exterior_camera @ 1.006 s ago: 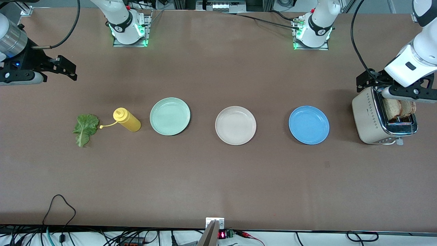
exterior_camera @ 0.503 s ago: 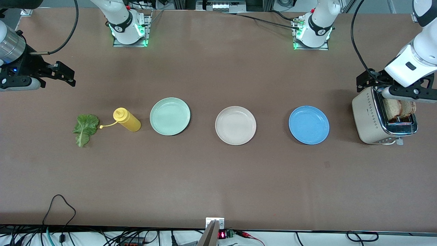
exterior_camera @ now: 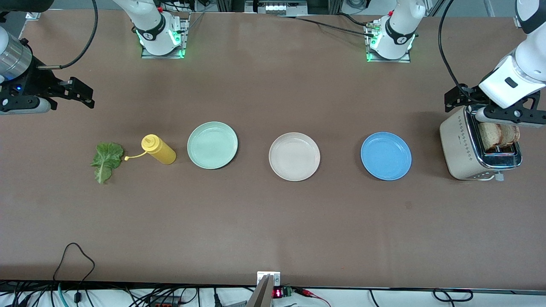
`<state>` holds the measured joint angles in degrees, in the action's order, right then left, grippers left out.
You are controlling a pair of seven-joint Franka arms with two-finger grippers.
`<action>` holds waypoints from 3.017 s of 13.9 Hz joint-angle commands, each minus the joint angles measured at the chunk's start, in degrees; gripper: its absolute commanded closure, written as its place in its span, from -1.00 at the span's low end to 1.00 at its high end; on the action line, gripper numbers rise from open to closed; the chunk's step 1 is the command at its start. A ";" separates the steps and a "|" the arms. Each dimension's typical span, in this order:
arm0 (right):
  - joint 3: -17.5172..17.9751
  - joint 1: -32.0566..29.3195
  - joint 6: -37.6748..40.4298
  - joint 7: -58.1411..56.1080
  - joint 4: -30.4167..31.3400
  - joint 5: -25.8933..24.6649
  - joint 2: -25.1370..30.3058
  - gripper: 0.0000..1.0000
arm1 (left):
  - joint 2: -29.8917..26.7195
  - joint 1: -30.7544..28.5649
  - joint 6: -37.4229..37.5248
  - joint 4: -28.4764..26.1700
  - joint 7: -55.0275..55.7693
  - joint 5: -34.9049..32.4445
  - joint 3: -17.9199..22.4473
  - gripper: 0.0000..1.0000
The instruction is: Make sandwich in beige plate with both arms
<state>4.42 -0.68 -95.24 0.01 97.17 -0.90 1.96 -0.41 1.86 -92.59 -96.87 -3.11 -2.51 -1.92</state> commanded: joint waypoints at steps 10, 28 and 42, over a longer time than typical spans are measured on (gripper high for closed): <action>0.06 -0.29 0.06 -0.80 1.53 0.20 1.29 -1.00 | 4.53 -3.69 1.53 2.82 -0.49 0.40 0.43 -1.00; -0.38 -0.99 -1.61 -0.10 3.90 0.29 3.49 -1.00 | 9.19 -22.96 -17.44 -11.49 -20.18 -2.42 0.43 -0.89; -0.29 -0.81 -1.97 0.34 3.81 0.37 3.49 -1.00 | 10.43 -25.68 -20.27 -15.54 -20.80 -2.42 0.43 0.99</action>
<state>3.80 -1.25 -96.52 0.02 99.84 -0.87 4.22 10.30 -23.09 -112.77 -112.30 -23.14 -4.21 -0.92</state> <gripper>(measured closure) 0.000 0.916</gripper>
